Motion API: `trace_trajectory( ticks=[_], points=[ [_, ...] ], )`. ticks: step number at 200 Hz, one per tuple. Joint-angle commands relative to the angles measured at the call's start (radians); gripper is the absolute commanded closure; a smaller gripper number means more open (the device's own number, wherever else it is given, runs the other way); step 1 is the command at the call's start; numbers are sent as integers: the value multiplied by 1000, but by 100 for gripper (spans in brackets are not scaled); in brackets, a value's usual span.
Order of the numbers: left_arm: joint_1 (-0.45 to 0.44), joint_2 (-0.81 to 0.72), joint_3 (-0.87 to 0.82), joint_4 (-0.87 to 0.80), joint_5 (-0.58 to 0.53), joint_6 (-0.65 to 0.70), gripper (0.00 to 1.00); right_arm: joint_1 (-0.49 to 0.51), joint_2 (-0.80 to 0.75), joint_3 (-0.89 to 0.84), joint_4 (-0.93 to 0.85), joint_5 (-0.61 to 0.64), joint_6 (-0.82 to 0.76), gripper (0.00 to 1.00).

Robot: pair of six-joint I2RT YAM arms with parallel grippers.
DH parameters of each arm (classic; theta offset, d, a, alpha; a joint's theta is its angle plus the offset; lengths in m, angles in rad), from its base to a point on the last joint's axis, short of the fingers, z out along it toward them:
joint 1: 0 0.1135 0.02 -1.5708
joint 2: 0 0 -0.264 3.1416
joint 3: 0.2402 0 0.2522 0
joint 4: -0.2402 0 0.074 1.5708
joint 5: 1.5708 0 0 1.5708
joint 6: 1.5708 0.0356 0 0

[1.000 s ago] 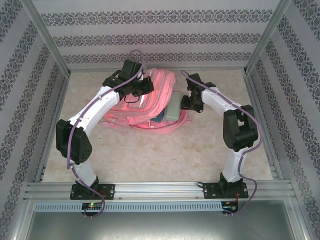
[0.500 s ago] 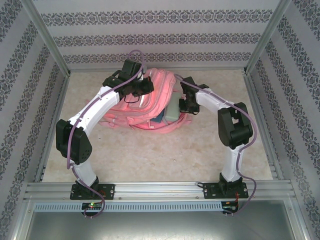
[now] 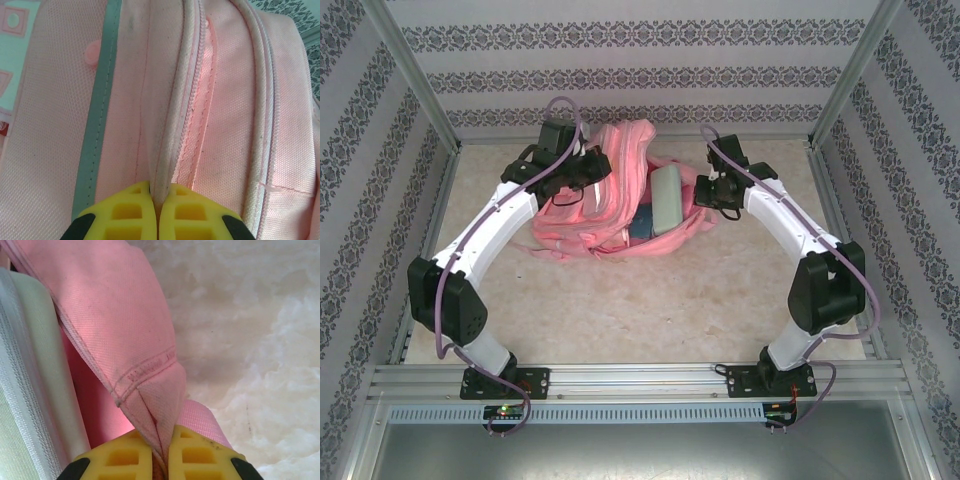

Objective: Pack the student bag
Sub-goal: Adjust the student bag at the top-center of the table.

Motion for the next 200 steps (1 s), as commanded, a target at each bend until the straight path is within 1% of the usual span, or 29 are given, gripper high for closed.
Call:
trace_trajectory(
  ticks=[1,27,43,61,76,87,101,124,140,155,192,200],
  points=[
    [15,26,-20,44,47,-18,100,-1,-12,5,33,-26,52,96],
    [-45,74,35,37,101,25,100,74,23,52,36,-48,48,96],
    [-66,92,48,48,132,33,100,94,31,67,58,-50,50,90],
    [-70,90,44,57,144,31,100,71,32,46,90,-31,82,85],
    [-70,78,44,57,150,46,100,26,38,15,98,-26,130,85],
    [-68,62,45,37,111,60,100,-3,43,-6,92,-1,152,85],
    [-53,37,31,18,77,64,100,-27,53,-34,85,36,141,83],
    [-17,5,-26,71,119,27,100,-37,85,-75,92,34,87,73],
    [-14,3,-37,89,147,19,100,-34,114,-99,107,32,49,67],
    [-14,12,-37,104,172,5,100,-33,142,-108,125,26,14,59],
    [-14,34,-18,113,210,-5,100,-32,220,-57,125,33,-56,46],
    [-13,36,-13,111,215,-3,100,-32,235,-38,120,37,-68,45]
  ],
)
